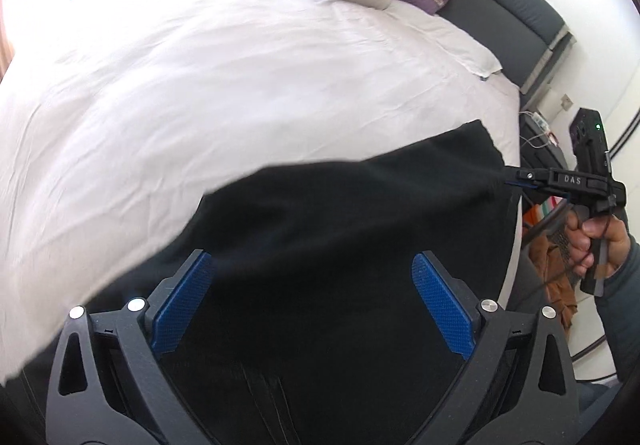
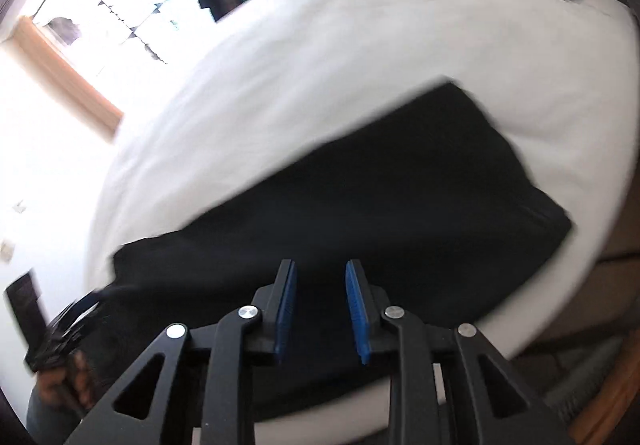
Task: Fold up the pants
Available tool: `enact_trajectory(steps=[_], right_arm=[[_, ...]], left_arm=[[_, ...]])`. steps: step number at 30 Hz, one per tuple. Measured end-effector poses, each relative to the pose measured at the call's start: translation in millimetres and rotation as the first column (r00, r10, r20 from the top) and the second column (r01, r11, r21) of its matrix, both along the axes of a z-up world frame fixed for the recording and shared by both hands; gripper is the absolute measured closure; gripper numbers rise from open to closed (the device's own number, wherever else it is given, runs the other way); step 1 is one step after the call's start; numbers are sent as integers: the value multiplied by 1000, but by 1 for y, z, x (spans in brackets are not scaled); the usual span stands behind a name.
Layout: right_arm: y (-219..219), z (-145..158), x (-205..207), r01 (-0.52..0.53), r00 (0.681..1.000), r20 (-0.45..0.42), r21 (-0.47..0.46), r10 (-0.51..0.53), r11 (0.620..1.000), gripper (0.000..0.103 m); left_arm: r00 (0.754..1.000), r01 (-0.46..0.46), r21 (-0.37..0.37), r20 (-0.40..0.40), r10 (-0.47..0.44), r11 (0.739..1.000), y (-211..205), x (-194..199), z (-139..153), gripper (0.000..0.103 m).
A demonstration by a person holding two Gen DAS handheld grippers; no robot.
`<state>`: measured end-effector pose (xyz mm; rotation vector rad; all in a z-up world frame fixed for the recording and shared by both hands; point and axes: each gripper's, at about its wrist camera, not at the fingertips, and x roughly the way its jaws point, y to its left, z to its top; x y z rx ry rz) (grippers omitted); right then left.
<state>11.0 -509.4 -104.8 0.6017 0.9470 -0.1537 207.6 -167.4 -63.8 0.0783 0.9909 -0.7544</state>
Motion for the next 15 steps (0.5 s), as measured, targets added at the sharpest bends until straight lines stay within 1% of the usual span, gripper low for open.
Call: enact_trajectory(steps=[1,2,3,4,5,6,7,8,9,10,11,12,13,14,15], right_arm=[[13,3,10,-63,998,19,4,63,998,69],[27,2,19,-123,992,25,7,123,992,64],[39,-3,26,-163,986,15,7,163,987,62],[48,-11,33,-190,982,-14,11,190,982,62],[54,-23,37,-206,977,-51,29,207,978,62],[56,-36,39,-207,973,-95,55,212,977,62],[57,-48,37,-191,971,-132,74,200,979,61],[56,-53,31,-180,974,-125,85,189,980,61],[55,-52,24,-180,977,-102,83,188,980,62],[54,-52,17,-184,976,-101,79,192,980,62],[51,-52,14,-186,976,-104,75,193,980,62],[50,-53,7,-187,975,-104,71,194,980,62],[47,-53,2,-185,976,-107,70,191,980,62],[46,-52,-3,-179,976,-110,71,186,981,62],[44,-50,-7,-171,977,-115,69,178,983,62]], left_arm=[[999,31,3,-10,-31,1000,-6,6,0,13],[997,67,14,-38,-66,998,-18,13,-5,17],[992,99,23,-75,-97,995,-26,22,-11,26],[987,118,33,-110,-114,992,-30,31,-19,30],[982,128,48,-148,-120,991,-36,40,-28,34],[978,121,69,-180,-107,990,-39,53,-40,41],[975,115,73,-201,-98,991,-40,62,-47,47],[971,104,67,-222,-87,992,-41,73,-52,50],[971,81,58,-231,-66,995,-42,84,-56,58],[973,62,63,-226,-46,996,-43,93,-56,69],[979,34,86,-204,-16,996,-44,101,-55,69],[988,-25,150,-144,47,988,-45,110,-54,69],[990,-69,189,-107,90,980,-44,117,-52,69],[988,-103,198,-90,123,975,-41,122,-50,69],[984,-150,177,-69,164,973,-34,123,-41,69]])
